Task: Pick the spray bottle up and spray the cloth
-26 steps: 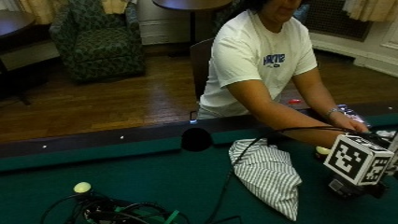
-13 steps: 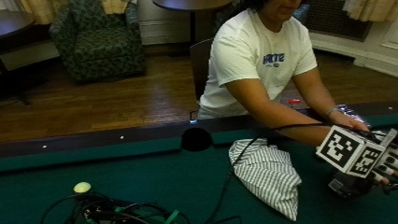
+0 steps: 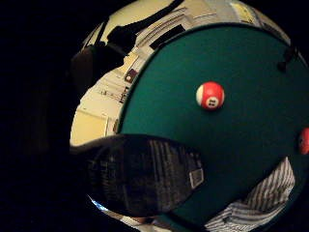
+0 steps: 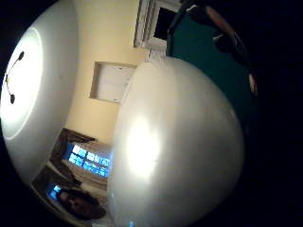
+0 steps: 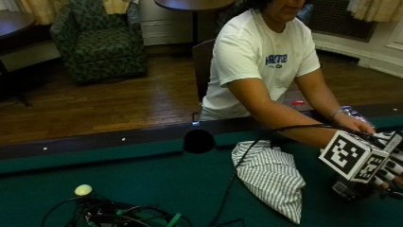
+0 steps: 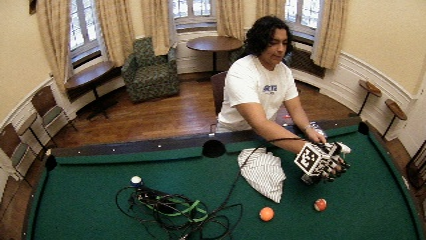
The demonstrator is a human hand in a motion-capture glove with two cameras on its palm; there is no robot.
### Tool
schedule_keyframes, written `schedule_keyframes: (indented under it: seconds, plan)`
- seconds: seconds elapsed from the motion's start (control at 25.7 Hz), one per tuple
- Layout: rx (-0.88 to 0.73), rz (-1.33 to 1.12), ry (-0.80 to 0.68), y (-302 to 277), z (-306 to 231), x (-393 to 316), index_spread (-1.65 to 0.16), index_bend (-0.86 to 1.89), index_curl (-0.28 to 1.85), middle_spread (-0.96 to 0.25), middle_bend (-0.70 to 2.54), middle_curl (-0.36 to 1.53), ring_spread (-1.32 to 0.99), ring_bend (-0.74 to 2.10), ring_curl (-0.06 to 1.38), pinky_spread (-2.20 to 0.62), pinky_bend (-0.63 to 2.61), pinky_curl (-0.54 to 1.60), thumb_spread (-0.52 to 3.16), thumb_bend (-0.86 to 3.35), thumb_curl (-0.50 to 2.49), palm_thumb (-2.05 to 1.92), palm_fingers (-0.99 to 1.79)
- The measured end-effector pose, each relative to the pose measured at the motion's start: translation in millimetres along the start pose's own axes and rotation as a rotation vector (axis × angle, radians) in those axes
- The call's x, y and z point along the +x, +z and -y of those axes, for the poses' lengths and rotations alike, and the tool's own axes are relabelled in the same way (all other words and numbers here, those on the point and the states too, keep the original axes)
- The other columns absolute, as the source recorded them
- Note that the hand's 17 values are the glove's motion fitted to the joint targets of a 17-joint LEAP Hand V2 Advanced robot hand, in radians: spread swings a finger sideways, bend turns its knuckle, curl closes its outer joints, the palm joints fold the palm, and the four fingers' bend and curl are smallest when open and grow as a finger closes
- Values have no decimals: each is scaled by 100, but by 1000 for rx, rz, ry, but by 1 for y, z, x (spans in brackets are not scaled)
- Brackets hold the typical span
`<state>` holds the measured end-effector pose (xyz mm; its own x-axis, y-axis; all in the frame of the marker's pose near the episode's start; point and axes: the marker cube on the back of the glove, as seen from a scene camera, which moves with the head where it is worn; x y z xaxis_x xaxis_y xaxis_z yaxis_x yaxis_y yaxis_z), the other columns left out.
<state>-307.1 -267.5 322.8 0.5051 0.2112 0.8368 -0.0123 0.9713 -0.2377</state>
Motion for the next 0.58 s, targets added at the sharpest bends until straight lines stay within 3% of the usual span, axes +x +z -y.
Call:
schedule_keyframes:
  seconds: [0.58]
  plan:
    - [-25,-16,6,-10,-23,4,-37,6,25,-10,33,40,-9,52,38,21,39,38,86,-5,47,43,50]
